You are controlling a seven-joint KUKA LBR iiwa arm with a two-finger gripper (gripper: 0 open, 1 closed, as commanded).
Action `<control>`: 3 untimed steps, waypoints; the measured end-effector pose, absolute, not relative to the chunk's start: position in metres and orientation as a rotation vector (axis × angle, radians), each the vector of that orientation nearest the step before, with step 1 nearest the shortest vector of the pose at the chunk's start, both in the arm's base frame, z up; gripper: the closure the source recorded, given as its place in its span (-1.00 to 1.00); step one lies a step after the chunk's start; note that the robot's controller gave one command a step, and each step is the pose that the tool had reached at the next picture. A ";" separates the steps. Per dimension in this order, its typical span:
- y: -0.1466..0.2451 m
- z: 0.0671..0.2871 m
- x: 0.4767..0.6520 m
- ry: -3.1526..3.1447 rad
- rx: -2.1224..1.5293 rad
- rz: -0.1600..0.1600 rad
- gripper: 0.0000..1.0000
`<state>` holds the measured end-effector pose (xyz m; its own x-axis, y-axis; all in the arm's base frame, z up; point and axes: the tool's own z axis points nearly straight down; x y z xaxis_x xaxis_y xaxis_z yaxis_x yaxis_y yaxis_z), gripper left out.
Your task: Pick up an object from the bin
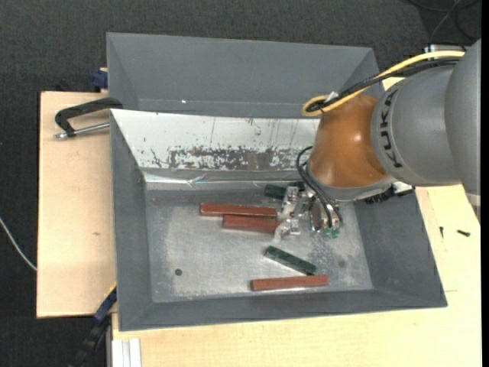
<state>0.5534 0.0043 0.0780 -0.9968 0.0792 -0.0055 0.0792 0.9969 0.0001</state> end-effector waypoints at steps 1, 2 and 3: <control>0.004 0.078 0.553 3.134 0.122 0.000 1.00; 0.002 0.078 0.558 3.114 -0.317 0.007 1.00; 0.003 0.234 0.526 3.129 -0.192 0.001 1.00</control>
Offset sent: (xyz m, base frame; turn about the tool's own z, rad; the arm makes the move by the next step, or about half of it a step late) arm 0.0030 -0.0115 -0.0080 -0.4227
